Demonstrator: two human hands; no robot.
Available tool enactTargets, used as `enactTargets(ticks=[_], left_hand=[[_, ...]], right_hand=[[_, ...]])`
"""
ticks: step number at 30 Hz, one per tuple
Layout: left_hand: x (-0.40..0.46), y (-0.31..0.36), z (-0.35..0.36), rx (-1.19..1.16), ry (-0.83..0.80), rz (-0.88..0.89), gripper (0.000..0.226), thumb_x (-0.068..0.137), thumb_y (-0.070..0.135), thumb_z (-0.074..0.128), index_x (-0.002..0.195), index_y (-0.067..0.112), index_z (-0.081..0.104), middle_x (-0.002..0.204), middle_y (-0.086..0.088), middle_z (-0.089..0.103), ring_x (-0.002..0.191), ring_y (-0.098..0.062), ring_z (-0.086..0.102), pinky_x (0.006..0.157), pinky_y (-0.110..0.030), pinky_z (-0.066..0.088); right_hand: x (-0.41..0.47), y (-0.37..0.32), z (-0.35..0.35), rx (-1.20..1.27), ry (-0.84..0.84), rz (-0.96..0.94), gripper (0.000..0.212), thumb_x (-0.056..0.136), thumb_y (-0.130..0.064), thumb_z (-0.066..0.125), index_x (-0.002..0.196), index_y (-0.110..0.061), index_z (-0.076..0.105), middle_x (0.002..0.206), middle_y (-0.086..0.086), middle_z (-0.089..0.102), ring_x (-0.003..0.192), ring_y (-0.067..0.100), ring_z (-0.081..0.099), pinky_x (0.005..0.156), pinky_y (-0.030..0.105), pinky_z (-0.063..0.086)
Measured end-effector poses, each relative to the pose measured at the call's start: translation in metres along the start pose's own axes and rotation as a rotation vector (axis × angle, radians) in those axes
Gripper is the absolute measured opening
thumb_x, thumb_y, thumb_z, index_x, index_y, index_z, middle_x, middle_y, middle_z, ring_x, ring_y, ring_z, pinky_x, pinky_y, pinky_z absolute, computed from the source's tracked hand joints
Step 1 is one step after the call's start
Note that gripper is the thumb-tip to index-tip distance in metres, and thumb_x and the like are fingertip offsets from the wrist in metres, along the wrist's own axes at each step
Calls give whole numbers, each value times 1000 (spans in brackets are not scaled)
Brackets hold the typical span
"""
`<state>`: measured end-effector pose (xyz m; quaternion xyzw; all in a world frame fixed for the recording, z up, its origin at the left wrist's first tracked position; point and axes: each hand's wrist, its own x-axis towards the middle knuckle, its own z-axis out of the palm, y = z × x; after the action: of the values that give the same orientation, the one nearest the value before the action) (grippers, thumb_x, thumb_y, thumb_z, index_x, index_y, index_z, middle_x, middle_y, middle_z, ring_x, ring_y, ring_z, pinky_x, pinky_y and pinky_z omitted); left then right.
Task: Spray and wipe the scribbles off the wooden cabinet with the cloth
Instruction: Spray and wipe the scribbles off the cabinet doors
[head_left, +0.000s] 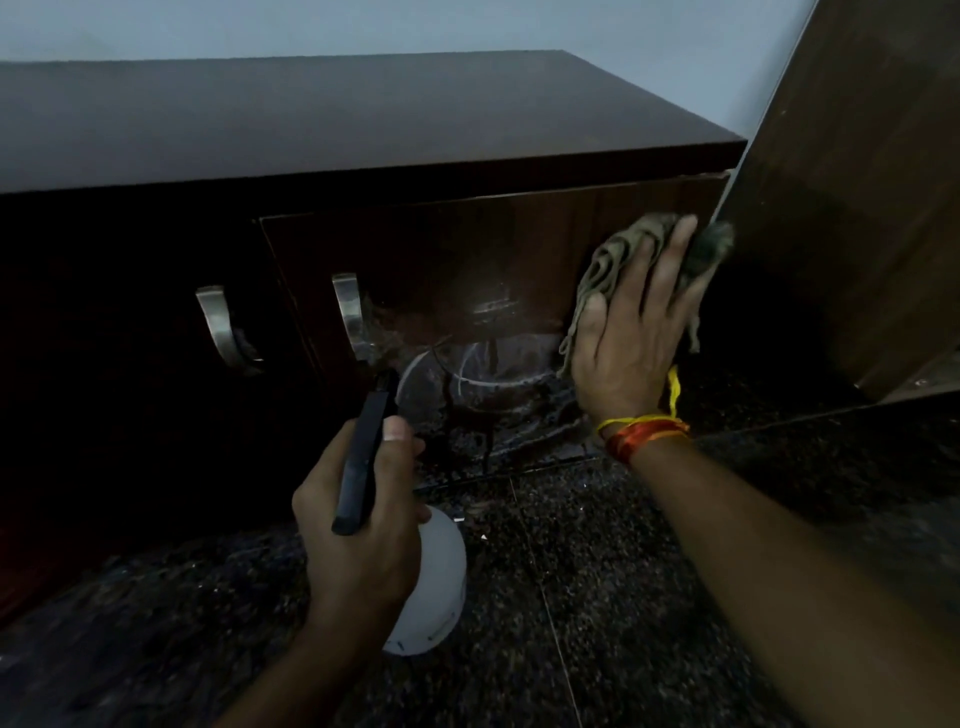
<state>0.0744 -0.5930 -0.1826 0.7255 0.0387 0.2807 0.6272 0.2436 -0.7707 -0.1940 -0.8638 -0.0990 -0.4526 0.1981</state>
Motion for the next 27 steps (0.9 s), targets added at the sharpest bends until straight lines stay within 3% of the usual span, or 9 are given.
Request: enactTargets(ticks=[3,6,10,15,19,21,23,27], left_hand=[[0,-4,-2,-4,15,-12,106,74,89,39,110,-8,61,84,1,65,56,-7,60,51,-9,43],[-2,-5,-3,-9,27,-23,106,73,89,40,107,-9,62,76,3,61,56,-6,61,49,-8,43],[-4,-8,-7,-13,34,-25,104,74,89,41,105,-8,62,74,3,60,56,-4,60,50,-8,43],[-2,-6,-9,-13,77,-14,87,75,87,41,93,4,62,66,-7,59,48,-9,55,49,-9,42],[-2,-6,-15,3,81,-9,84,76,86,41,96,7,60,68,-11,58,51,-11,56,50,-9,42],[-3,-7,-17,10,90,-12,82,76,87,41,95,9,59,62,-9,54,51,-12,56,50,-8,42],[-5,-7,-19,24,100,-20,77,75,87,41,90,14,60,61,-8,54,50,-15,55,49,-8,41],[-6,-8,-23,28,96,-31,74,75,87,41,89,18,61,63,-12,55,50,-16,54,50,-9,41]], right_hand=[[-43,6,12,-4,-146,62,58,102,-36,22,145,3,19,155,32,11,142,54,8,113,66,14],[-65,4,16,-22,-209,75,58,102,-32,26,143,10,21,153,37,11,143,49,6,111,68,17],[-37,-23,9,72,-101,126,60,102,-32,27,145,10,20,154,35,9,140,57,4,113,66,12],[-7,-59,8,56,32,23,57,100,-30,32,145,3,24,152,34,19,137,62,12,113,66,14],[-56,-52,29,20,-227,-157,53,103,-36,15,147,-9,6,158,25,3,138,58,18,113,69,7],[-77,-49,38,26,-297,-192,50,103,-37,18,145,-9,12,158,23,2,136,58,25,113,71,8],[-78,-51,37,-17,-245,-196,50,99,-37,28,140,-8,25,152,20,10,131,60,31,110,68,11],[-42,-74,23,-58,-105,-233,50,98,-35,40,140,-9,31,153,19,19,134,58,18,112,63,10]])
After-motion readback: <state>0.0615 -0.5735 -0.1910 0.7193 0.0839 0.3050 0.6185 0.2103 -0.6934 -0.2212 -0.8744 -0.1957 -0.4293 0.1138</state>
